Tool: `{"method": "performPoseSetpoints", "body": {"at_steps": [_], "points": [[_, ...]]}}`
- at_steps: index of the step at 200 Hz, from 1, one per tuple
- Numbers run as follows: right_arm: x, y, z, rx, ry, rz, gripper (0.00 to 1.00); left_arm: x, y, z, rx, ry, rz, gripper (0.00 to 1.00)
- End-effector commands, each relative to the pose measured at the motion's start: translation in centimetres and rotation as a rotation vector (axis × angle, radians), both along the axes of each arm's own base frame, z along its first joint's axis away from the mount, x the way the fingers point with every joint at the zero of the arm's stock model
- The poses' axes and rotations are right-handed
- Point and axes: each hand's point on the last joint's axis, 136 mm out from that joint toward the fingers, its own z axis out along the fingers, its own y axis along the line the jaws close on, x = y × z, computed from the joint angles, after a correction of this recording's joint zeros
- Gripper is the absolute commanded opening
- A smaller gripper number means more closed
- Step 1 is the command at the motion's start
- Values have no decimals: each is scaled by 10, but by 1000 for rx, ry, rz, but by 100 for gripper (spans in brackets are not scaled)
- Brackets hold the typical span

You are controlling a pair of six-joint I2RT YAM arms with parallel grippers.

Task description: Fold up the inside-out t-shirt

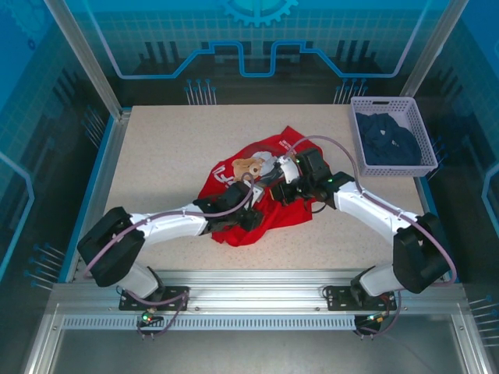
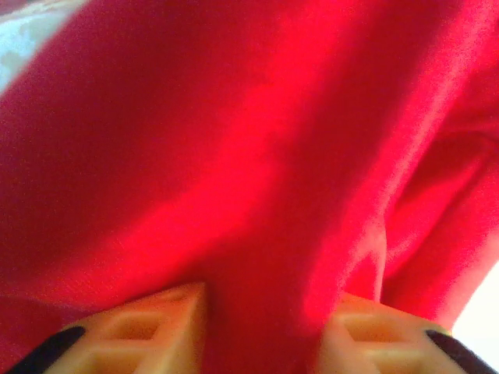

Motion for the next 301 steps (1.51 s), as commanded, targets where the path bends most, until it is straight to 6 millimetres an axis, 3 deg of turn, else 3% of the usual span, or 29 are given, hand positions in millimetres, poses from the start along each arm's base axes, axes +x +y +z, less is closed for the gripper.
{"method": "performPoseSetpoints", "body": {"at_steps": [1,25,43,83,109,138,155,159,171,204,224,243,263,276,301], "points": [[4,-4,15,10,-49,-9,0,22,-10,23,-39,-90,23,20],[7,-24,11,-120,-113,-37,0,15,-16,42,-125,-83,3,0],[7,-34,11,-204,-157,-46,0,3,-17,62,-261,-43,-22,0],[3,-24,20,-170,-164,-30,4,-10,-10,85,-409,25,-36,0],[4,-35,21,-204,-124,-108,18,-18,-10,97,-472,44,-61,0],[-27,-23,33,-103,-168,-14,40,-17,-2,97,-490,46,-51,0],[-41,-13,39,-73,-213,38,48,-20,0,99,-499,36,-65,0],[-47,-14,28,-91,-202,50,49,-20,1,100,-503,32,-67,0],[-47,-15,19,-124,-206,38,53,-21,2,102,-513,23,-77,0],[-33,-9,-1,-138,-211,20,66,-26,6,106,-522,12,-94,0],[-20,-4,-18,-164,-208,6,67,-29,8,108,-518,5,-105,0],[-5,4,-24,-172,-216,9,60,-31,14,109,-505,-5,-103,0],[-5,12,-18,-98,-174,53,23,-28,23,110,-488,-23,-72,0],[-13,11,-9,-34,-135,87,7,-20,35,108,-444,-54,-11,0],[-45,11,22,164,-37,194,0,12,80,87,-210,-145,228,0]]}}
